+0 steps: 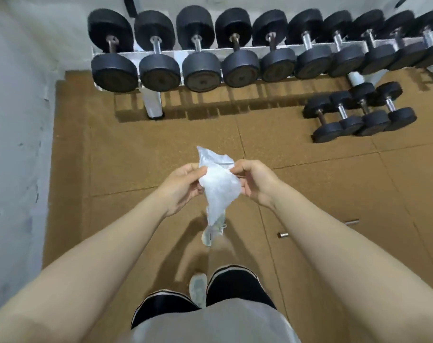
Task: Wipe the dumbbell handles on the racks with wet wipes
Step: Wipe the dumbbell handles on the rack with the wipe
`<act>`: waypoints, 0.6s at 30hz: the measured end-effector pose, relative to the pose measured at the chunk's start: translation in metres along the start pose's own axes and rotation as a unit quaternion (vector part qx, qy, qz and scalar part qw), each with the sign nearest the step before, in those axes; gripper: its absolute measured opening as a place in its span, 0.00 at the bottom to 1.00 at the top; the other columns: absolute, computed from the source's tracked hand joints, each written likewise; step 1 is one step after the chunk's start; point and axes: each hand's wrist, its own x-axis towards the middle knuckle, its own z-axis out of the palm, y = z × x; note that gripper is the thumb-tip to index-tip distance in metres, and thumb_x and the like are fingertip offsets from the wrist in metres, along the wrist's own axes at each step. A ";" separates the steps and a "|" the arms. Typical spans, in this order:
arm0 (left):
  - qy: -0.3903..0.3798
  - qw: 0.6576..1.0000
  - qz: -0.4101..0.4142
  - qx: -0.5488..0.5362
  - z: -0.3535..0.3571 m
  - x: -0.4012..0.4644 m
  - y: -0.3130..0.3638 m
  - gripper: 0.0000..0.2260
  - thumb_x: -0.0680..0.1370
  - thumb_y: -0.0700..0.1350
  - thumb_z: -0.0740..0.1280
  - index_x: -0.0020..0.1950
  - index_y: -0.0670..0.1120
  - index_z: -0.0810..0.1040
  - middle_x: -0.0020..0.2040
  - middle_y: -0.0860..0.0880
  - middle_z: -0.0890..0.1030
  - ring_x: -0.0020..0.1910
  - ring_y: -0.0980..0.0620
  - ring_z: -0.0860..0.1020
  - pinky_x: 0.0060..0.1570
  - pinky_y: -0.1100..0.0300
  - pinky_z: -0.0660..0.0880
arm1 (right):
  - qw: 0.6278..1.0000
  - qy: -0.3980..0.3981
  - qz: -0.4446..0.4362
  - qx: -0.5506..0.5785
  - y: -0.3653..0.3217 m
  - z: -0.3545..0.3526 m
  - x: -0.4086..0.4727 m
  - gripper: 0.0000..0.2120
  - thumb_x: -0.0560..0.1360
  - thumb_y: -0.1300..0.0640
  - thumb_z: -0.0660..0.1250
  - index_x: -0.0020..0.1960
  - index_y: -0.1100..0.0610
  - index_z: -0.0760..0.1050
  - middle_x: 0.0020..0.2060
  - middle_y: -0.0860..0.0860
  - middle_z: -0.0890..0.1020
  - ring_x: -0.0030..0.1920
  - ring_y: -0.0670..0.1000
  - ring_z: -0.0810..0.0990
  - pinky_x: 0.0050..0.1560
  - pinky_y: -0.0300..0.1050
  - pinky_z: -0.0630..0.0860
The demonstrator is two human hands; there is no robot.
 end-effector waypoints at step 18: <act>0.113 0.992 -0.046 -0.022 -0.113 0.216 0.215 0.08 0.76 0.54 0.64 0.47 0.50 0.75 0.52 0.47 0.78 0.50 0.52 0.78 0.54 0.57 0.75 | 0.859 -0.096 -0.231 -0.447 -0.237 0.163 0.242 0.07 0.73 0.67 0.62 0.38 0.65 0.77 0.34 0.49 0.76 0.35 0.44 0.72 0.36 0.34 0.68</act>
